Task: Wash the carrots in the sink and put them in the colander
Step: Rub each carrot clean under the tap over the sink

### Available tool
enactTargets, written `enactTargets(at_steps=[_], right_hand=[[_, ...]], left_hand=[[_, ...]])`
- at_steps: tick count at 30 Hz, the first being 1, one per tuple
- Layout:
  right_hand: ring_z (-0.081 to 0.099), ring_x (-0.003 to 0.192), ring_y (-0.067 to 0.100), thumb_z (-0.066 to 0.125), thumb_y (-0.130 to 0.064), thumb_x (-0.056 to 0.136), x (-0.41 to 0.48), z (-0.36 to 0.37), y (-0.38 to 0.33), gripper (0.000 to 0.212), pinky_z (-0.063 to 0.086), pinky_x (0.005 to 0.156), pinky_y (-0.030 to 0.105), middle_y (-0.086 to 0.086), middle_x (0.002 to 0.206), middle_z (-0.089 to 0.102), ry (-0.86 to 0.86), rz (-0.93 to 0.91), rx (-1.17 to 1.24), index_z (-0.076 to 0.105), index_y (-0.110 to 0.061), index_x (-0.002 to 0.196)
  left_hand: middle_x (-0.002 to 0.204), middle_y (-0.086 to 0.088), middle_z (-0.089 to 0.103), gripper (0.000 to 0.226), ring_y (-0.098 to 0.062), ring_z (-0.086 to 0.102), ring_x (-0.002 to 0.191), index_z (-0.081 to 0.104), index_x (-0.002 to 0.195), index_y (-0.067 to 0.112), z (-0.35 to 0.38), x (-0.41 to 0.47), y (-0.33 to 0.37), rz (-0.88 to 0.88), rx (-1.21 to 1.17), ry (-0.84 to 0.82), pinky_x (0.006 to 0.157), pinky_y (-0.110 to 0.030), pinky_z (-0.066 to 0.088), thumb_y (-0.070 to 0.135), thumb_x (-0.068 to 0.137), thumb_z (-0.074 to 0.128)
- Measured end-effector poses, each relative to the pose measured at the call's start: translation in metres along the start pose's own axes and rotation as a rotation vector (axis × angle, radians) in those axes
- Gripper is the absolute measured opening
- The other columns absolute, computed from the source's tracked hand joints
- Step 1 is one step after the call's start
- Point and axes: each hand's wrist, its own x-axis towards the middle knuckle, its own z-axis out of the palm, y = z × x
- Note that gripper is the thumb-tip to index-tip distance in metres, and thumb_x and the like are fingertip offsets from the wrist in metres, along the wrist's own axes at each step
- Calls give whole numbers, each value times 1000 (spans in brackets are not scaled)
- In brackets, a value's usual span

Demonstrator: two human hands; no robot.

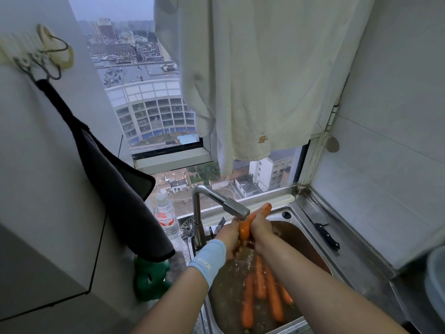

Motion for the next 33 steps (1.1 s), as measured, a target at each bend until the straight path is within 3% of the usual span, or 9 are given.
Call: enactTargets(at_steps=[3,6,11,15,18,21,23,26,33], right_hand=[[57,127,43,21,-75,97,-1,8,2,85,50,101,47,22,143,54,22,-145,14,45,-11,147],[64,112,38,26,-72,98,0,5,11,83,48,107,52,20,122,66,1,-37,-147,53,-5,139],[67,103,33,62,-18,98,3,-7,17,30,55,97,49,17,113,71,-170,-82,-203,62,-6,126],[67,101,32,64,-18,99,2,0,17,23,57,90,48,16,110,70,-192,-107,-237,61,-9,120],[68,97,33,46,-23,106,1,3,17,24,57,93,48,16,104,71,-116,-160,-403,60,-8,118],[72,91,37,37,-39,106,0,1,18,45,58,93,52,20,93,75,-110,-209,-557,66,-6,98],[72,85,35,32,-50,104,-3,-2,20,57,61,87,49,20,90,74,-138,-269,-694,68,-6,97],[69,65,25,25,-51,109,-14,-10,20,67,59,57,28,19,79,71,-232,-256,-733,69,-1,103],[66,70,26,21,-63,105,-16,-36,14,73,58,70,35,17,79,67,-451,-154,-830,65,-5,103]], left_hand=[[65,-7,57,37,-21,51,53,60,88,17,4,2,0,110,114,38,60,-30,45,54,93,58],[80,-11,63,37,-24,56,63,60,108,19,-9,8,-7,124,136,102,65,-33,50,53,96,52],[67,-9,57,54,-15,43,38,53,106,10,-33,9,-19,-113,-24,53,40,-16,31,62,98,39],[62,-10,56,59,-18,39,42,52,95,6,-40,4,-29,-172,-17,-47,46,-21,25,62,97,35],[65,-12,60,41,-19,49,47,54,98,14,-34,7,-30,-120,151,27,49,-23,40,48,105,33],[82,-10,66,25,-21,61,64,62,97,8,-35,19,-30,33,414,132,73,-31,57,24,105,45],[113,-14,69,24,-28,66,97,63,119,0,-36,26,-27,53,516,168,99,-38,52,12,102,51],[124,-18,64,39,-35,63,111,58,129,2,-34,31,-20,53,36,91,101,-49,52,30,104,46],[119,-9,68,28,-30,63,112,57,130,20,-25,19,-20,180,-377,-2,106,-51,48,24,102,56]])
